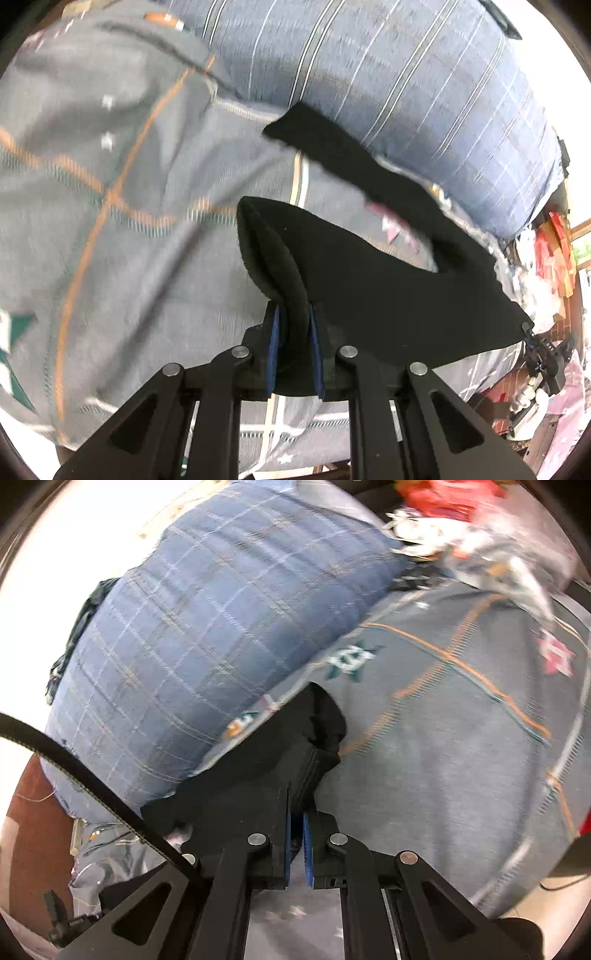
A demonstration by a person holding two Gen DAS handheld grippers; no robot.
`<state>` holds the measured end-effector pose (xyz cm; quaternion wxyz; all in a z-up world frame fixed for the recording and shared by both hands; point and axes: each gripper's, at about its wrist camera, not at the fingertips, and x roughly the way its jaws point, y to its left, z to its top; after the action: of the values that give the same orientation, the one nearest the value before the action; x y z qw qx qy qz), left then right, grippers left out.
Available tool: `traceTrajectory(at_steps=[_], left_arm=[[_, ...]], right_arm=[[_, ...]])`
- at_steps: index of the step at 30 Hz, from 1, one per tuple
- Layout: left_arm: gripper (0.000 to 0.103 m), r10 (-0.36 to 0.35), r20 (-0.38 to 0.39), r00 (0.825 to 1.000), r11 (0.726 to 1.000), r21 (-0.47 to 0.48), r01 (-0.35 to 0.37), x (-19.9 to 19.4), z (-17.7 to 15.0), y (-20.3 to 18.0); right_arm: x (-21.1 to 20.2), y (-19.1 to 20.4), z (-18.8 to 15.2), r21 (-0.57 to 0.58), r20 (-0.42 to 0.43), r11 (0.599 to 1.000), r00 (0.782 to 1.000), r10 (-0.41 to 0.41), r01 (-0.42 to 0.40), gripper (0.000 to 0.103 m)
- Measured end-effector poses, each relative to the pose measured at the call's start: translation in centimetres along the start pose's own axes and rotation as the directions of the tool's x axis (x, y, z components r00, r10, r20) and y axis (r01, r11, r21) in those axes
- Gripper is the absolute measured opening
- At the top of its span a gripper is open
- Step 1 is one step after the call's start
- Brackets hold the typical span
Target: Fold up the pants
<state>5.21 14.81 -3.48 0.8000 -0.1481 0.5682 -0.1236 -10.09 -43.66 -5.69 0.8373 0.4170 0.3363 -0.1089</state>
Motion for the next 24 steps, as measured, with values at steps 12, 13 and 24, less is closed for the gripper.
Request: traceTrajectory(at_steps=[12, 13, 24], left_arm=[[0.014, 0.104, 0.049, 0.993, 0.992, -0.072, -0.101, -0.4, -3.8, 5.1], [0.014, 0.107, 0.076, 0.991, 0.993, -0.062, -0.102, -1.3, -3.6, 5.1], [0.040, 0.035, 0.136, 0.990, 0.999, 0.026, -0.039, 2.2, 8.6, -0.9]], right_arm=[[-1.0, -5.3, -0.9, -0.036, -0.012, 0.976, 0.977, -0.213, 0.213, 0.028], [-1.4, -5.1, -0.8, -0.049, 0.001, 0.973, 0.974, -0.227, 0.227, 0.033], [2.9, 1.0, 1.1, -0.171, -0.040, 0.977, 0.990, -0.138, 0.129, 0.042]])
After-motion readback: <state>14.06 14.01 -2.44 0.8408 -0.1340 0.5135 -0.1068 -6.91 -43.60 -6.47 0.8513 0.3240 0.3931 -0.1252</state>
